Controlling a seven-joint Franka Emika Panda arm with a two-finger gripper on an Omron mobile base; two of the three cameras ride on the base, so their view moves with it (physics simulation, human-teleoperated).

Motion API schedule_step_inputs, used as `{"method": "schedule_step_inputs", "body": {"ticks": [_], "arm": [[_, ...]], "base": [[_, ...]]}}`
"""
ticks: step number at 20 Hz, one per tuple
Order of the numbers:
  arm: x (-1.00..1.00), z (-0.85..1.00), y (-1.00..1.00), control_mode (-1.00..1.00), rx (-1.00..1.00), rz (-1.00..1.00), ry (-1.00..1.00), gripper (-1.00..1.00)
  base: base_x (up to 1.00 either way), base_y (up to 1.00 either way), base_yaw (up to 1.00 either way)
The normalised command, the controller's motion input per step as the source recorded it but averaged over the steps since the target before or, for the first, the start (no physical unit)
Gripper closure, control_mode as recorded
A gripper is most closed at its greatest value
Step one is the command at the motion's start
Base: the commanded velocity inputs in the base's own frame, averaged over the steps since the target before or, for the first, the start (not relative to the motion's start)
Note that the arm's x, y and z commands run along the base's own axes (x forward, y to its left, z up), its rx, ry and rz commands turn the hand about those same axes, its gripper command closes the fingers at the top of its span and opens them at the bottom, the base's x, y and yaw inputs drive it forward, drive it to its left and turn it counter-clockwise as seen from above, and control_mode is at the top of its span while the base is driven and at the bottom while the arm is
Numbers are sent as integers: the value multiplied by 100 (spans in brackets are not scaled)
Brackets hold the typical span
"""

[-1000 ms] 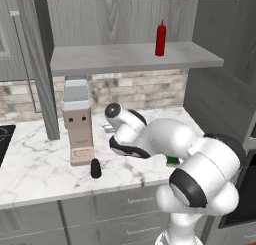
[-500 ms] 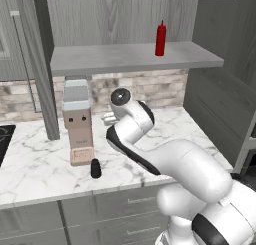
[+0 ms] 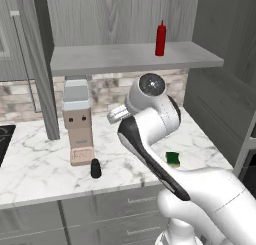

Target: There are various items on the counter. Only move the condiments/shakers into the cabinet.

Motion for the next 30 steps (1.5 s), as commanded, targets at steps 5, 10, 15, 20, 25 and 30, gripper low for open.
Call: {"method": "schedule_step_inputs", "body": {"ticks": [5, 10, 15, 20, 25, 30], "arm": [[-46, 100, -6, -100, 0, 24, -2, 100], [-28, 100, -33, -100, 0, 1, -5, 100], [-37, 62, -40, -100, 4, -2, -7, 100], [-48, 22, -47, -100, 4, -6, -13, 100], [-9, 3, -11, -100, 1, 1, -5, 100], [-1, 26, -10, -100, 3, -6, -10, 100]], "base": [[0, 0, 0], [0, 0, 0], [0, 0, 0], [0, 0, 0], [0, 0, 0], [0, 0, 0]]}}
